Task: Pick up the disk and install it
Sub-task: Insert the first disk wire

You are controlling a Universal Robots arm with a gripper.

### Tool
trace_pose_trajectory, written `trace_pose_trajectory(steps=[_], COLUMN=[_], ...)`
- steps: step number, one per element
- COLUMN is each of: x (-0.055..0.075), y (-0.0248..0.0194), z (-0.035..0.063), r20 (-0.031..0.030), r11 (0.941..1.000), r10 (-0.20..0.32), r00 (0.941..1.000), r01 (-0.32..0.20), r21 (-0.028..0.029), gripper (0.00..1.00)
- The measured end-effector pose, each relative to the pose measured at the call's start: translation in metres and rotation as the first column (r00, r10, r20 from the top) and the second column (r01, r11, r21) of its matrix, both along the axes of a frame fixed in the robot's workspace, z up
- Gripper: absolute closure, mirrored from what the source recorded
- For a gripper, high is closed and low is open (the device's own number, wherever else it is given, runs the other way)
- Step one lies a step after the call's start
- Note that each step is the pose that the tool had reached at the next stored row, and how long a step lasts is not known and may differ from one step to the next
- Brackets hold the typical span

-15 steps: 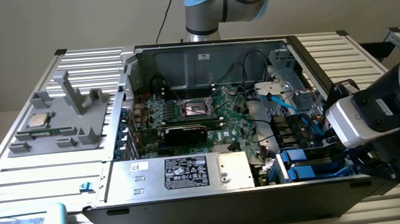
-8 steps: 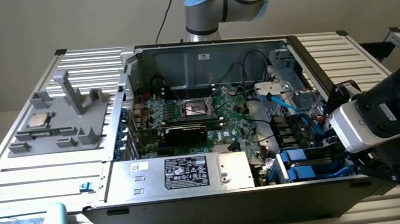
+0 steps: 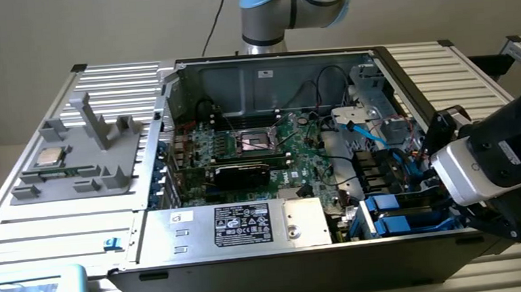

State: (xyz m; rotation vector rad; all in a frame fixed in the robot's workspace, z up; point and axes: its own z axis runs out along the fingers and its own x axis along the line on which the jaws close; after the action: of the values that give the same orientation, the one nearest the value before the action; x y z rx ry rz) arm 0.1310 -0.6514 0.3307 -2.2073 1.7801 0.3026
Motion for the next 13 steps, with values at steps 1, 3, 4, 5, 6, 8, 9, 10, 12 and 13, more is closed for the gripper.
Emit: trace_pose_trajectory(steps=[1,3,4,5,6,8,9,10,12,13], x=[0.0001,0.0003,0.0003,0.0003,0.0003,0.0004,0.0004,0.0003,0.0003,0.0003], y=[-0.0001,-0.0001,-0.0001,-0.0001,-0.0001,0.0,0.0001,0.0001,0.0003,0.0003], z=[-0.0004,-0.0015,-0.0019,-0.0021,-0.0024,-0.003,-0.0031,-0.0031,-0.003,-0.003], r20=[0.0,0.0,0.0001,0.0,0.0,0.0001,0.0001,0.0001,0.0001,0.0001], r11=[1.0,0.9999,0.9999,0.9998,0.9997,0.9996,0.9996,0.9995,0.9994,0.9994], r10=[0.004,0.012,0.015,0.018,0.021,0.026,0.028,0.03,0.033,0.034], r00=[1.0,0.9999,0.9999,0.9998,0.9998,0.9997,0.9996,0.9995,0.9995,0.9994], r01=[-0.004,-0.012,-0.015,-0.018,-0.021,-0.026,-0.028,-0.03,-0.033,-0.034], r21=[0.0026,0.006,0.0068,0.0074,0.0079,0.0086,0.0086,0.0085,0.0085,0.0084], gripper=[0.57,0.57,0.57,0.57,0.57,0.57,0.57,0.57,0.57,0.57])
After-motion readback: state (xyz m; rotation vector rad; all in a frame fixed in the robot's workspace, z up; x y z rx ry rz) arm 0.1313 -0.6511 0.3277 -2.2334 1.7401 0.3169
